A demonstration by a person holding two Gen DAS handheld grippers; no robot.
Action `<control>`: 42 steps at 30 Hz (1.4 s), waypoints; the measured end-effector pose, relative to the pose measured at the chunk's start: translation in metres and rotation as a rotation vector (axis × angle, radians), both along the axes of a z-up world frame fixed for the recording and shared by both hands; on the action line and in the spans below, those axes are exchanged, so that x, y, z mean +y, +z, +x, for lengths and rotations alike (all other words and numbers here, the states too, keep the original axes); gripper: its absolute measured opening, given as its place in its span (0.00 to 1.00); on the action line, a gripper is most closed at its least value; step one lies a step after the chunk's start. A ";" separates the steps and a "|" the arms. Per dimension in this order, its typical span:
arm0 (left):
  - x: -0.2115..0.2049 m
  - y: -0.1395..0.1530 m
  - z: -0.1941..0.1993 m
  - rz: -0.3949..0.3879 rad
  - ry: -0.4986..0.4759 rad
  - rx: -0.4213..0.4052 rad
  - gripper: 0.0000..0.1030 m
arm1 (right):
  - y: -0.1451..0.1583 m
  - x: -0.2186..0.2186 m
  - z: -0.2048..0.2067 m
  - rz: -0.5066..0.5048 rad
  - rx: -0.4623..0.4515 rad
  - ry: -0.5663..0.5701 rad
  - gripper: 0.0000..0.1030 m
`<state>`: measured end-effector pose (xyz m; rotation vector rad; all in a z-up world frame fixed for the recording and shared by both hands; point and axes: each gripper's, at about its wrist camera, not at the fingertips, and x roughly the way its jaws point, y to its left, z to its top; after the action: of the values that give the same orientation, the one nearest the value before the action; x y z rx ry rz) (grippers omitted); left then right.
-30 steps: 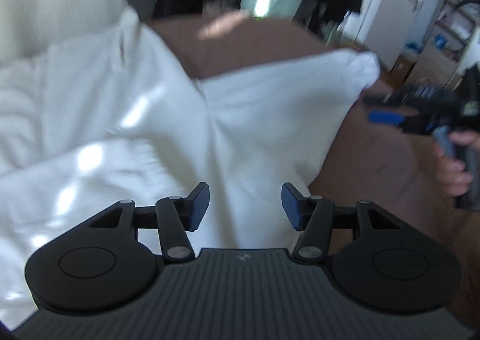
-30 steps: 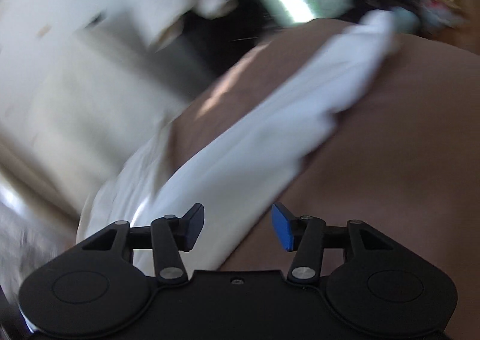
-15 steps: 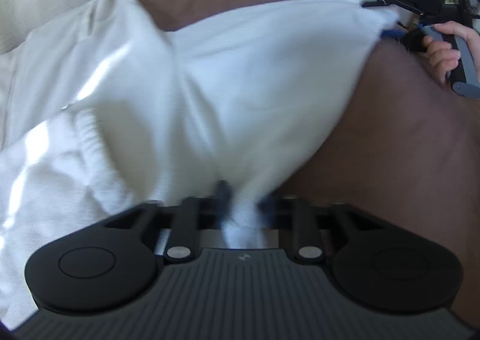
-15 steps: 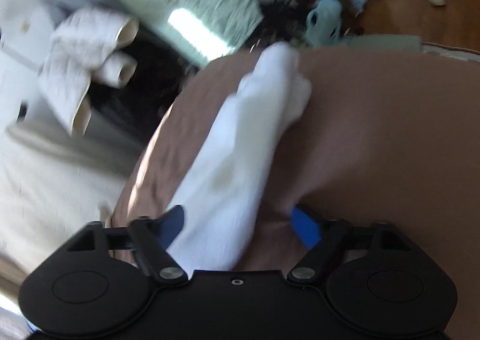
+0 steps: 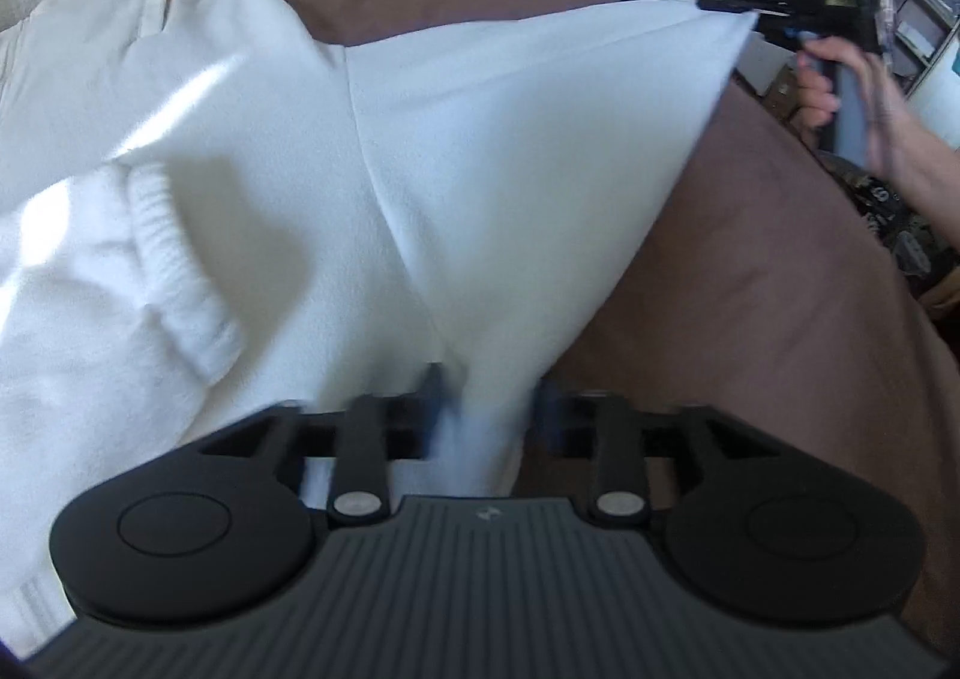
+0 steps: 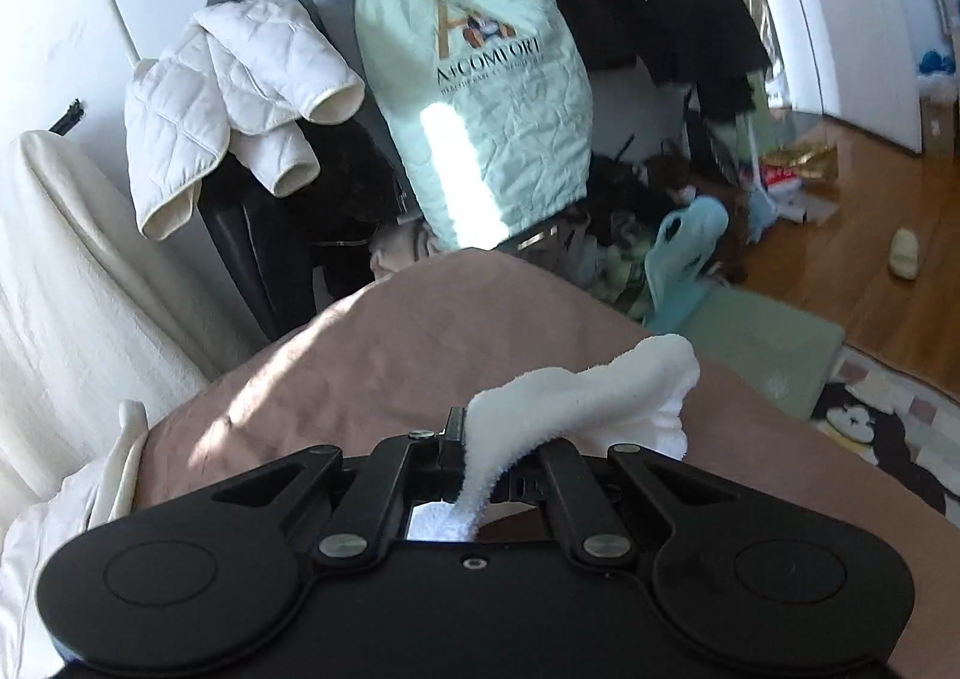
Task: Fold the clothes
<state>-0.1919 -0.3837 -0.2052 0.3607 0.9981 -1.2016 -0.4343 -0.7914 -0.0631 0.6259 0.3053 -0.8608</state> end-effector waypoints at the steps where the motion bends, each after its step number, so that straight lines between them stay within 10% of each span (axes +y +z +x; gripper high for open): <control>1: 0.006 0.007 0.002 -0.001 0.001 -0.003 0.49 | 0.003 0.000 0.002 -0.010 -0.001 -0.008 0.05; 9: 0.081 0.054 0.085 -0.038 0.204 -0.058 0.56 | 0.046 0.037 0.041 -0.156 0.133 0.093 0.06; 16: 0.142 0.078 0.140 -0.034 0.343 -0.134 0.56 | 0.087 0.159 0.150 -0.238 0.171 0.509 0.07; 24: 0.208 0.092 0.179 0.141 0.439 -0.369 0.57 | 0.097 0.361 0.291 -0.150 0.142 1.087 0.07; 31: 0.309 0.060 0.238 0.127 0.757 0.030 0.62 | 0.063 0.459 0.349 -0.093 0.269 1.118 0.07; 36: 0.354 0.044 0.258 -0.152 0.866 0.469 0.62 | 0.069 0.449 0.333 -0.064 0.164 1.015 0.07; 42: 0.311 0.035 0.242 -0.172 0.723 0.556 0.62 | 0.022 0.443 0.285 0.034 0.114 1.078 0.09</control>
<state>0.0503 -0.0723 -0.1705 -0.4753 1.3307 -0.7104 -0.1492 -0.3479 -0.0409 0.3521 0.6751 0.1487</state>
